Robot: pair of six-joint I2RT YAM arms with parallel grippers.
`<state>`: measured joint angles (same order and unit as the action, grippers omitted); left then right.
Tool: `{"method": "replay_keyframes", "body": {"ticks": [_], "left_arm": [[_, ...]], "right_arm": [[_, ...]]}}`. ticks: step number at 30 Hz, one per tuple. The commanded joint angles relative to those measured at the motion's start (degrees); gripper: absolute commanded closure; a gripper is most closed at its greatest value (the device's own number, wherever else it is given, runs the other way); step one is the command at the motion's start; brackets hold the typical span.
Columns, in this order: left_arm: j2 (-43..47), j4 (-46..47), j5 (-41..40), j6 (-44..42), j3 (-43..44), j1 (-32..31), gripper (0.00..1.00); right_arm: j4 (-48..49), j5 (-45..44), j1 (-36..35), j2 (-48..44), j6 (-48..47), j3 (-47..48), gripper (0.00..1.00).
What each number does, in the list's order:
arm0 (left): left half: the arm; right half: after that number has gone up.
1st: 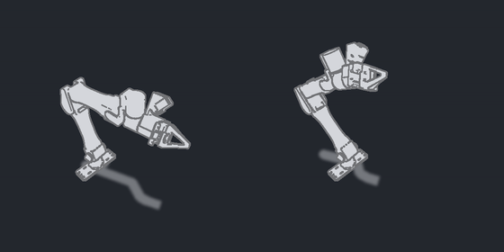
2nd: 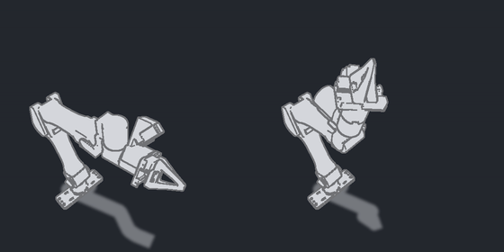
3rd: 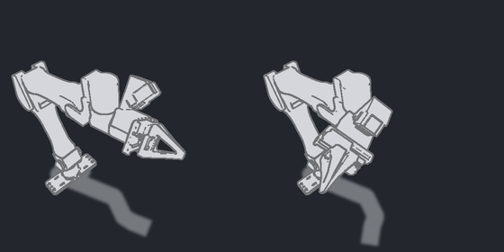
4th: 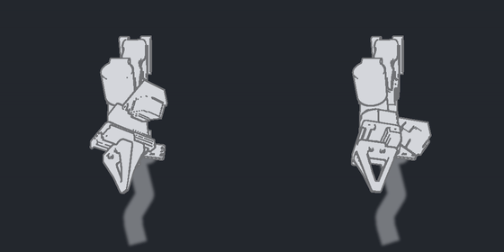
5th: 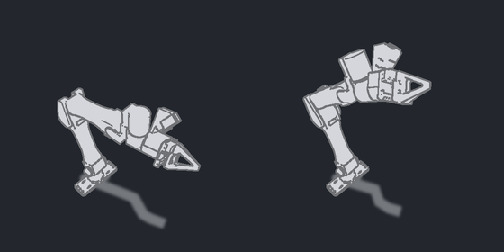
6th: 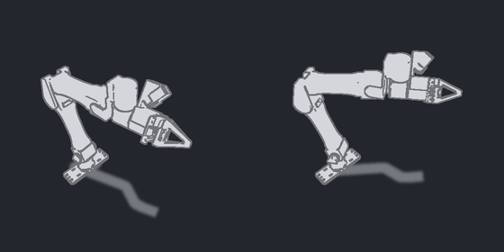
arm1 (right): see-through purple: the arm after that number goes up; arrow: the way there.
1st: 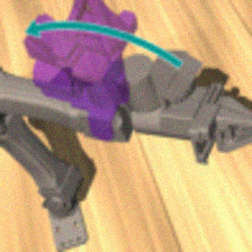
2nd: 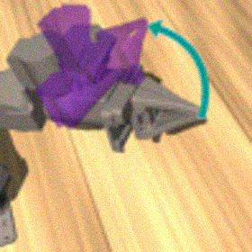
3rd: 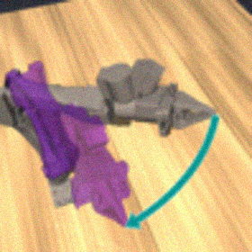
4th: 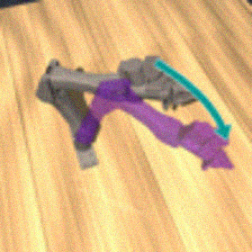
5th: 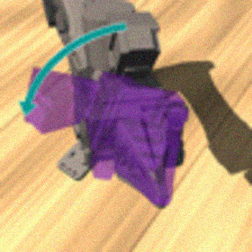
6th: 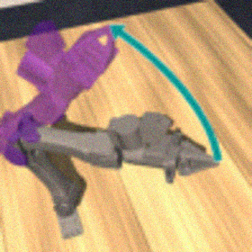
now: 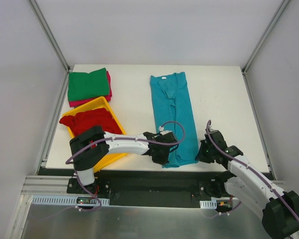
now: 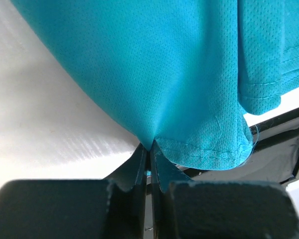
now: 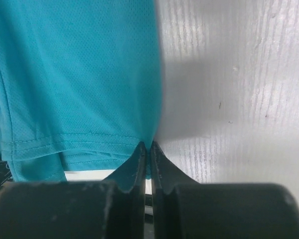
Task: Fold and stack the t-shirts
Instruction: Grab the bottom of the folded rectangular tshirt with both arms
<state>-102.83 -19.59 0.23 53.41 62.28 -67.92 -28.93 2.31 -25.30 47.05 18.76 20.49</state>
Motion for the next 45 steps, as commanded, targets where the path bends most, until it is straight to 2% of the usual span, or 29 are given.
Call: {"method": "replay_keyframes", "body": {"ticks": [1, 8, 18, 23, 31, 36, 45], "left_arm": [[3.9, -4.7, -5.2, 0.8, -0.9, -0.5, 1.00], [5.8, -5.5, -6.4, 1.0, -2.0, -0.5, 1.00], [7.9, -5.5, -6.8, -1.5, -0.2, -0.4, 1.00], [7.3, -5.4, -5.2, -4.1, 3.5, 2.7, 1.00], [7.7, -5.3, -3.9, -8.2, 7.9, 9.7, 1.00], [6.4, -5.5, -2.5, -11.3, 12.6, 15.1, 1.00], [-1.0, -5.5, 1.7, -16.0, 23.3, 24.2, 1.00]], "right_arm": [[-1.2, 2.1, 0.3, -4.5, 0.6, -1.2, 0.99], [-10.1, -1.0, 0.3, -13.3, 4.3, -0.7, 0.99], [-5.9, 5.9, 0.3, -14.4, 2.9, 0.2, 0.99], [-4.8, 3.1, 0.2, -12.4, 1.6, 5.5, 0.99], [0.3, -0.3, 0.3, -3.1, -1.4, 14.5, 0.99], [2.5, -4.7, 0.6, 6.5, -3.6, 22.7, 0.99], [6.3, -3.6, 4.4, 24.0, -7.6, 37.7, 0.99]]}}
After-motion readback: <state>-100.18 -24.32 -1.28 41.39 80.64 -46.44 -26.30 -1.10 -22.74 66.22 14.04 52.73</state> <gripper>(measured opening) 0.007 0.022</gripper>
